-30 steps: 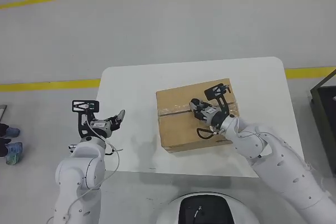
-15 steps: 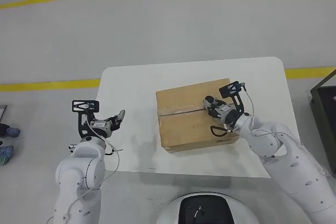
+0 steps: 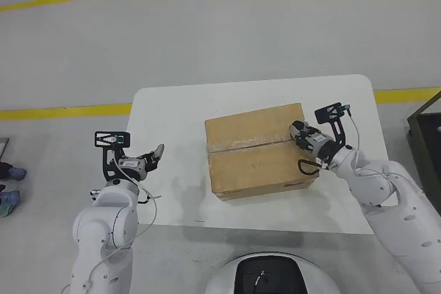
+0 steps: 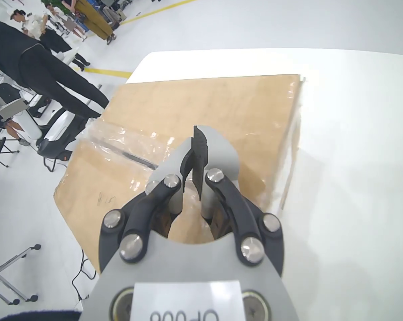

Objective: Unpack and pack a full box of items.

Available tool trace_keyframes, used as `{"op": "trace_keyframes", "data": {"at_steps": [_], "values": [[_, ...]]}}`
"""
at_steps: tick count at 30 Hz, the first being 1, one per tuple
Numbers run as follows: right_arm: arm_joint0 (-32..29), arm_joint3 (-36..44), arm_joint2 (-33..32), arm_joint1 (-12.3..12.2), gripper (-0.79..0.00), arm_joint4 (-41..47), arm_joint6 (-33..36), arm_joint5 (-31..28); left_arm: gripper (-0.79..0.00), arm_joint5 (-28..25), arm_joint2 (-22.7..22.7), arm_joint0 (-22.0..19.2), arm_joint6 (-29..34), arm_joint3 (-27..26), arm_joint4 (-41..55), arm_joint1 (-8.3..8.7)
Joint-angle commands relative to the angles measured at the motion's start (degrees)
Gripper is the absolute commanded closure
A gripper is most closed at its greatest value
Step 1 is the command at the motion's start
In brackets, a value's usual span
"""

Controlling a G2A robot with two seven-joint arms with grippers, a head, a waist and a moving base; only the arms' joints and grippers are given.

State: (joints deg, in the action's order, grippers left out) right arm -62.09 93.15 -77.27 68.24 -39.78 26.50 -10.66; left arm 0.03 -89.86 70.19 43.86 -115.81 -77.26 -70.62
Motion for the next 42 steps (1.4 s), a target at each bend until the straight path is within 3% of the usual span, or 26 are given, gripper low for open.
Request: {"op": "trace_keyframes", "data": {"at_steps": [1, 11, 17, 22, 28, 35, 42], "values": [[-0.5, 0.0, -1.7, -0.2, 0.000, 0.1, -0.5, -0.5, -0.785, 0.0, 0.0, 0.0, 0.0, 0.0, 0.0, 0.00], [-5.4, -3.8, -12.5, -1.5, 0.000, 0.9, -6.6, -0.8, -0.785, 0.0, 0.0, 0.0, 0.0, 0.0, 0.0, 0.00], [-9.2, -4.1, -8.8, -1.2, 0.000, -1.5, -9.6, -4.3, -0.785, 0.0, 0.0, 0.0, 0.0, 0.0, 0.0, 0.00], [-12.2, -0.7, -4.1, -0.7, 0.000, -5.0, -13.6, -3.8, -0.785, 0.0, 0.0, 0.0, 0.0, 0.0, 0.0, 0.00], [-14.8, 2.9, -2.6, -0.2, 0.000, -7.0, -17.0, 1.0, -0.785, 0.0, 0.0, 0.0, 0.0, 0.0, 0.0, 0.00], [-16.7, 11.3, -12.7, -0.9, 0.000, -3.8, -19.1, 3.6, -0.785, -0.3, 0.2, 0.7, -2.2, -0.5, 0.7, -0.04], [-21.7, 22.2, -23.7, -2.1, 0.000, -4.6, -13.4, 1.3, -0.785, -1.1, 1.5, 2.8, -4.9, -3.0, 0.6, -0.08]]}}
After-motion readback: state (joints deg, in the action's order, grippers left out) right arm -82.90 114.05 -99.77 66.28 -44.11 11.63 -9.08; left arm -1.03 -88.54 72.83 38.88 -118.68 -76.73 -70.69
